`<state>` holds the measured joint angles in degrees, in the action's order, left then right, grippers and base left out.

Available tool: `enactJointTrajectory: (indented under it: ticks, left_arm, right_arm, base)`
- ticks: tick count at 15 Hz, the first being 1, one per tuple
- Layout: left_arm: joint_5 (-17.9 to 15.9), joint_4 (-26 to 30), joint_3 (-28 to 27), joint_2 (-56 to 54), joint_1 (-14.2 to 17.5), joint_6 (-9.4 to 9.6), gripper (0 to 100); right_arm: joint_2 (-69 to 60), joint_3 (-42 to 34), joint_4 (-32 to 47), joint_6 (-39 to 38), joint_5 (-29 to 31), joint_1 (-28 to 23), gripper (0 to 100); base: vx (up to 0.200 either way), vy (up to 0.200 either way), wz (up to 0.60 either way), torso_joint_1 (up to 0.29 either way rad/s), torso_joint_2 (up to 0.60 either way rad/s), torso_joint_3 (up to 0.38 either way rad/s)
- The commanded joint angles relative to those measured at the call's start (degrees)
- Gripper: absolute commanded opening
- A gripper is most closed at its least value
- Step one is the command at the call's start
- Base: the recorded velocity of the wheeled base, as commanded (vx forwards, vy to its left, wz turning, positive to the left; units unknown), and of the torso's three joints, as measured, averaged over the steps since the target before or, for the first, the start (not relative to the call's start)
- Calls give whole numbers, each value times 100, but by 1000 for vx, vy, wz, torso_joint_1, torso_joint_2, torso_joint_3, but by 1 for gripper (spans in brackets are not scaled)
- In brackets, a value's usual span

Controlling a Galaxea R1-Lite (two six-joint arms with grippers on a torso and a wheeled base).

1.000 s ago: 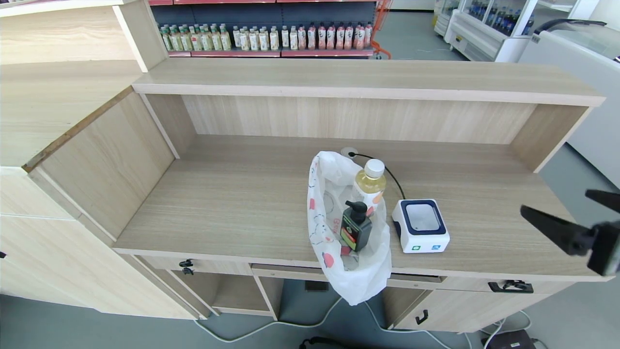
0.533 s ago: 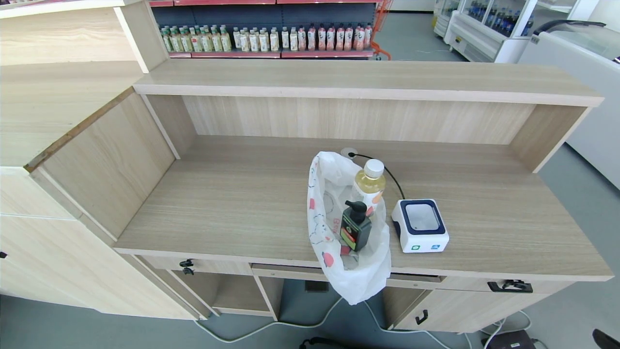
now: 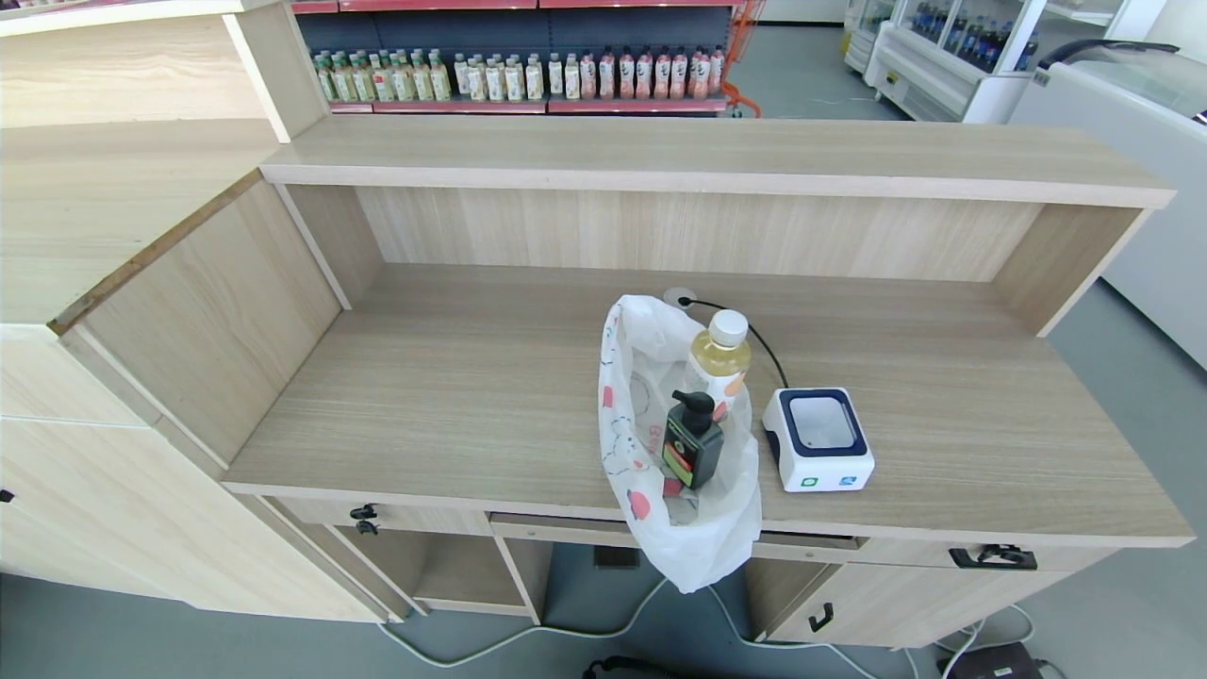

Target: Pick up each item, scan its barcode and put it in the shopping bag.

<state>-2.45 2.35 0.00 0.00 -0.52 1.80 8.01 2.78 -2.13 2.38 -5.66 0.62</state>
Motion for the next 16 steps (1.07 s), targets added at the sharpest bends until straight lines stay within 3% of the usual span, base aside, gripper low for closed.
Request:
enactJointTrajectory:
  ticks: [1,4,7,16]
  left_arm:
    - [-1,2,0,9,0,4,100]
    - [-1,2,0,9,0,4,100]
    - [-1,2,0,9,0,-5,100]
    - [-1,2,0,9,0,-5,100]
  right_arm:
    - [-801,-278,-68,35,161,-45,100]
    - [-801,-278,99,-71,671,-45,100]
    - [-801,-278,196,-475,689,-45,100]
    - [-801,-278,205,-422,697,-45,100]
  base:
    - [0,0,0,0,0,0]
    - [0,0,0,0,0,0]
    - [0,0,0,0,0,0]
    - [0,0,0,0,0,0]
